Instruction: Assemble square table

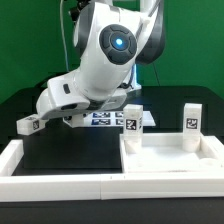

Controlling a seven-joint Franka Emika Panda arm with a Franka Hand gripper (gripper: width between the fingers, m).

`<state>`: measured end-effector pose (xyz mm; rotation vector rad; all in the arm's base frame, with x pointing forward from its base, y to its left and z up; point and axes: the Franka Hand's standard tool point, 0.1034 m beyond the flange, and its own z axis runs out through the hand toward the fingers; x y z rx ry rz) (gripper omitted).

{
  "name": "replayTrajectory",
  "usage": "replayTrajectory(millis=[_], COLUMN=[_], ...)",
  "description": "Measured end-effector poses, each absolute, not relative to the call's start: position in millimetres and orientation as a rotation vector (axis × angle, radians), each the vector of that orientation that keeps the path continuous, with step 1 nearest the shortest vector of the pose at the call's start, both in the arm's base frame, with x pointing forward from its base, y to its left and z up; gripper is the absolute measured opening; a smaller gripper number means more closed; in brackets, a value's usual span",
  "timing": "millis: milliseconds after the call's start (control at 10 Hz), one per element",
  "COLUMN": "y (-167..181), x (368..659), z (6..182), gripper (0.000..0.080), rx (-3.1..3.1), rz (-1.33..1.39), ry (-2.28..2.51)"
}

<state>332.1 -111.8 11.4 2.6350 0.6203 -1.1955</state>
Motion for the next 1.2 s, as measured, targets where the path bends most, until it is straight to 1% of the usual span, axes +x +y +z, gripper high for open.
replayTrajectory(millis=[100, 200, 300, 400, 500, 600, 700, 1000, 1100, 1200], y=[-111, -104, -96, -80, -62, -58, -62, -63, -59, -38], x=[335, 347, 358, 375, 385, 399, 400, 405, 410, 433], z=[14.0, 25.9, 43.6, 69.3, 94.4, 117.7, 126.2, 124.3, 129.5, 147.9], gripper=[0.0288, 0.0289, 0.0289, 0.0289, 0.0289, 0.0289, 0.0289, 0.0289, 0.029, 0.029], rx=[2.632, 2.644, 2.661, 2.7, 2.751, 2.787, 2.842, 2.954, 2.974, 3.008], rz=[-1.193, -1.152, -1.135, -1.087, -1.082, -1.005, -0.927, -0.618, -0.562, -0.469], ry=[0.643, 0.684, 0.695, 0.684, 0.633, 0.667, 0.661, 0.684, 0.663, 0.616])
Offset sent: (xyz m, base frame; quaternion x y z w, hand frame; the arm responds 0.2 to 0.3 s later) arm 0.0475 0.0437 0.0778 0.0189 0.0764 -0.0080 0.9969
